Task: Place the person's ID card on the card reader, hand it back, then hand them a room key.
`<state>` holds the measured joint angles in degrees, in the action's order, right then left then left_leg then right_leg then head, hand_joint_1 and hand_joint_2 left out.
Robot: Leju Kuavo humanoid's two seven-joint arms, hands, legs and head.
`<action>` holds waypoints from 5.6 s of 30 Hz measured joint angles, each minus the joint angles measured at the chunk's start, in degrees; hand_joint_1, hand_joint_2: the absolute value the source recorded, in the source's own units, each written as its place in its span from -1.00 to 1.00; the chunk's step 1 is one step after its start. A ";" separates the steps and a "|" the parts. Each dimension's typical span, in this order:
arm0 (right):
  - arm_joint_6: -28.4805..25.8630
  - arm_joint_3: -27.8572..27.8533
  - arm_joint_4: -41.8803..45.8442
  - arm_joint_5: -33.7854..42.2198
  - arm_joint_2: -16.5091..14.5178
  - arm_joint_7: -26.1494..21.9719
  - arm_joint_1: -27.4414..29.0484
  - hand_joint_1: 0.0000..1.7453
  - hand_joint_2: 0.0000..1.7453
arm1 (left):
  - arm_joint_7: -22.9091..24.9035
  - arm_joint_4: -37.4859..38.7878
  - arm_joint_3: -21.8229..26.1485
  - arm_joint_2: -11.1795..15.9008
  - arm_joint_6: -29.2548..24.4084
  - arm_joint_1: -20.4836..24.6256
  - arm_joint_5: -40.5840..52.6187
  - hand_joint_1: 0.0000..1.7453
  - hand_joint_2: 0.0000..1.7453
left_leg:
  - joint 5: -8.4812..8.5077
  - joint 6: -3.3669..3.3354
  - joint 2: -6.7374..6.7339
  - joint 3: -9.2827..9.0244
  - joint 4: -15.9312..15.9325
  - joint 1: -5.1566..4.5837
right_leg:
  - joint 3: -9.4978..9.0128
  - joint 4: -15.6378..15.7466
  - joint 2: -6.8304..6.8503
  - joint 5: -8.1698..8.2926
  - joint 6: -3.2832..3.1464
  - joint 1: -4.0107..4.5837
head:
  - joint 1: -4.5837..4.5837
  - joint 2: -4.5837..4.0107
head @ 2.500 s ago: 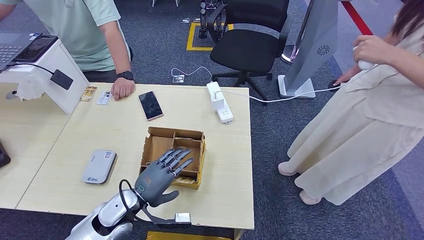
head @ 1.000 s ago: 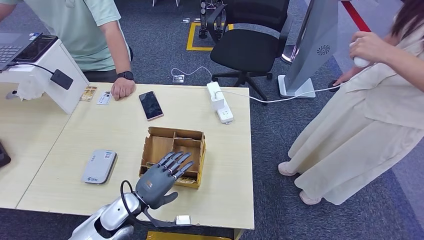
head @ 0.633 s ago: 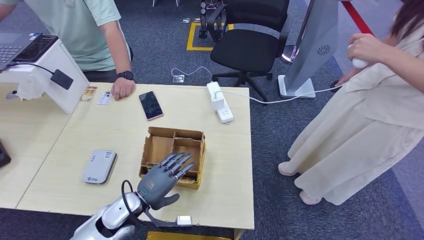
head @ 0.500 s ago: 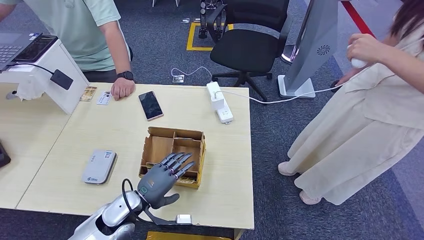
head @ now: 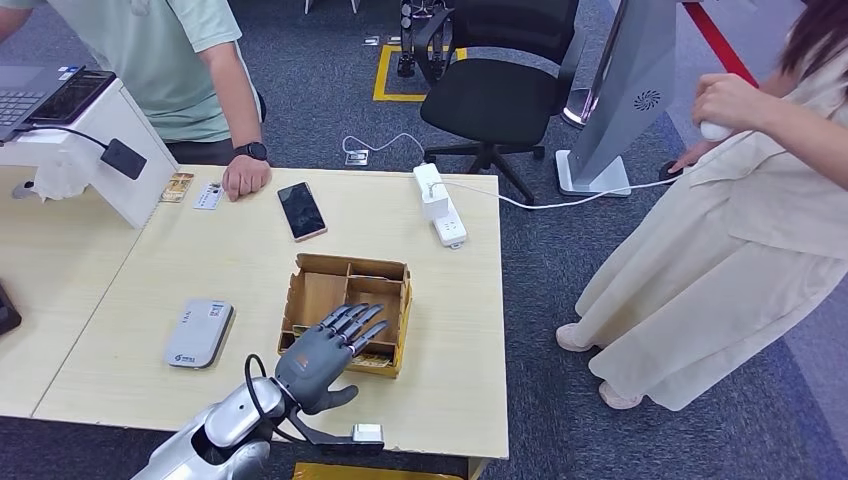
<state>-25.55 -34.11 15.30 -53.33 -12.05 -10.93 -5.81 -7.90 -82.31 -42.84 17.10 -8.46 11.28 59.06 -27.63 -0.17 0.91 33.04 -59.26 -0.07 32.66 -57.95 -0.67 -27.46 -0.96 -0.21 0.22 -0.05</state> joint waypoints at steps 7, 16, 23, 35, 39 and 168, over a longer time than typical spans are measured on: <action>0.01 0.32 0.00 -0.07 0.15 0.15 0.00 -1.00 -1.00 | 0.01 0.32 -0.02 0.07 0.02 0.13 -0.23 -0.50 1.00 | 0.00 0.00 0.00 0.00 0.00 0.01 | 0.00 0.00 0.00 0.00 0.00 0.00 | 0.01 -0.01; 0.09 0.84 0.00 -0.05 0.23 0.16 -0.04 -1.00 -1.00 | -0.33 0.51 -0.02 0.83 0.28 0.18 -0.37 1.00 1.00 | 0.00 0.00 0.00 0.00 0.00 0.01 | 0.00 0.00 0.00 0.00 0.00 0.00 | 0.00 -0.01; 0.17 1.11 0.00 0.06 0.24 0.17 -0.07 -1.00 -1.00 | -0.89 0.70 -0.04 1.44 -0.10 0.60 -0.35 1.00 1.00 | 0.00 0.00 0.00 0.00 0.00 0.01 | 0.00 0.00 0.00 0.00 0.00 0.00 | 0.01 0.01; -0.19 1.39 0.00 0.20 0.64 0.68 -0.06 -1.00 -1.00 | -0.91 0.70 -0.05 1.54 -1.70 0.49 0.46 1.00 1.00 | 0.00 0.00 0.00 0.01 0.00 0.01 | 0.00 0.00 0.00 0.00 0.00 0.00 | -0.01 -0.01; -0.81 1.43 -0.01 -0.01 0.90 1.25 -0.01 -1.00 -1.00 | -0.91 0.68 -0.07 1.55 -1.82 0.49 0.51 1.00 1.00 | 0.00 0.00 0.00 0.01 0.00 0.00 | 0.00 0.00 0.00 0.00 0.00 0.00 | -0.01 -0.01; -4.25 2.66 -2.40 3.58 -1.19 0.92 2.52 -1.00 -1.00 | 6.11 11.29 41.26 4.08 -21.66 10.71 -8.41 -1.00 1.00 | 0.01 0.02 -0.02 0.06 0.01 0.04 | 0.05 -0.03 -0.05 0.00 -0.01 0.02 | -0.01 -0.02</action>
<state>-29.80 -31.45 12.90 -49.75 -13.25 -10.01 -3.29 -1.79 -71.02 -1.57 21.18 -30.11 21.99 50.65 -27.61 -0.15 0.90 33.10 -59.25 -0.03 32.71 -57.98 -0.72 -27.46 -0.97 -0.19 0.22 -0.07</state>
